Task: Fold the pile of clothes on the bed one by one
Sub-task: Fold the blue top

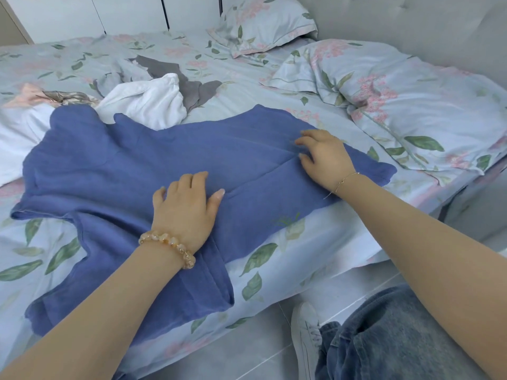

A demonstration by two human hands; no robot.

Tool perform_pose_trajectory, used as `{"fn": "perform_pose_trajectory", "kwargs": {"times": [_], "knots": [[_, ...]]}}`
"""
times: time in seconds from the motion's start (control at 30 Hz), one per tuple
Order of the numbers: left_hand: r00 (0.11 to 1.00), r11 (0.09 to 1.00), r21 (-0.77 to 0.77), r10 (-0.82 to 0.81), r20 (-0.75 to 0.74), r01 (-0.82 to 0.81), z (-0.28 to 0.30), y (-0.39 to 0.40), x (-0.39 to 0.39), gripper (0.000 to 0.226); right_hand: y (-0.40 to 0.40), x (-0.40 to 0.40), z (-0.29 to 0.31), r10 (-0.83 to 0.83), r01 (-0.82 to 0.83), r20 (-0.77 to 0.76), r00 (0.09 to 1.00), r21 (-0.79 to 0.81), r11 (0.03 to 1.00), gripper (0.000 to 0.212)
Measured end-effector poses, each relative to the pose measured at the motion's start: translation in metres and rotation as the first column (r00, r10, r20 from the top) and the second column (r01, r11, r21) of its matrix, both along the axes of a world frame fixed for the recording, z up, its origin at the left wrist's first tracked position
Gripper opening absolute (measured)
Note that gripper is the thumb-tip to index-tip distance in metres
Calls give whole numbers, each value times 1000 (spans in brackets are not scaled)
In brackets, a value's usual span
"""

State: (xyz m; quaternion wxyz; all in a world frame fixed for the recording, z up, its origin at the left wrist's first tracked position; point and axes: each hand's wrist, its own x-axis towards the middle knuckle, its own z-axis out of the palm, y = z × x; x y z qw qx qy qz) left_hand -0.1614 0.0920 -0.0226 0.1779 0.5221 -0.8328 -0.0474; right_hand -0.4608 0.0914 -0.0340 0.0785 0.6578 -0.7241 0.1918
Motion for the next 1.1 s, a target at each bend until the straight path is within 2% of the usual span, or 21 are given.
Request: {"fn": "perform_pose_trajectory", "kwargs": {"times": [0.07, 0.1, 0.17, 0.2, 0.27, 0.33, 0.4, 0.47, 0.53, 0.63, 0.7, 0.77, 0.83, 0.93, 1.03, 1.1], "knots": [[992, 991, -50, -124, -16, 123, 6, 17, -8, 59, 8, 24, 4, 209, -209, 40, 977, -7, 978, 36], [983, 983, -36, -180, 21, 180, 5, 25, -10, 68, 15, 37, 3, 313, -317, 87, 946, 31, 948, 38], [949, 976, 70, -216, 231, 206, -6, 33, -13, 84, 30, 55, -7, 426, -452, 170, 889, 160, 878, 44], [917, 976, 136, -208, 341, 171, -17, 32, -11, 88, 37, 55, -14, 428, -459, 172, 887, 238, 856, 49], [871, 969, 221, -200, 448, 109, -31, 26, -8, 92, 44, 36, -25, 338, -356, 112, 935, 337, 872, 57], [862, 964, 237, -220, 456, 120, -35, 22, -6, 102, 44, 1, -26, 157, -179, 89, 984, 361, 915, 60], [854, 961, 247, -230, 467, 123, -34, 20, -6, 108, 44, -35, -24, -31, -3, 80, 996, 384, 923, 60], [849, 955, 263, -248, 467, 135, -30, 23, -5, 100, 45, -60, -24, -161, 119, 63, 985, 428, 896, 61], [874, 943, 291, -276, 401, 164, -19, 21, -2, 83, 43, -69, -25, -210, 166, 49, 977, 451, 877, 63], [963, 944, 234, -257, 86, 232, 4, 10, 20, 49, 39, -59, -23, -186, 173, 5, 983, 347, 922, 60], [971, 965, 131, -217, -102, 229, 14, 5, 43, 36, 40, -39, -17, -61, 61, -3, 998, 205, 977, 55], [967, 970, 139, -170, -189, 198, 21, 4, 67, 29, 43, -5, -6, 160, -162, 28, 987, 113, 980, 48], [964, 956, 237, -114, -242, 172, 24, 6, 90, 18, 54, 41, 6, 383, -381, 2, 924, 83, 921, 42], [961, 943, 295, -75, -266, 155, 23, 10, 124, 11, 79, 108, 11, 608, -603, -8, 794, 110, 790, 52], [963, 944, 308, -33, -269, 118, 22, 19, 158, 9, 101, 159, 3, 759, -740, -23, 651, 205, 640, 71], [959, 916, 385, 2, -284, 112, 21, 27, 177, 11, 103, 177, -8, 808, -766, -80, 584, 277, 580, 80]]}}
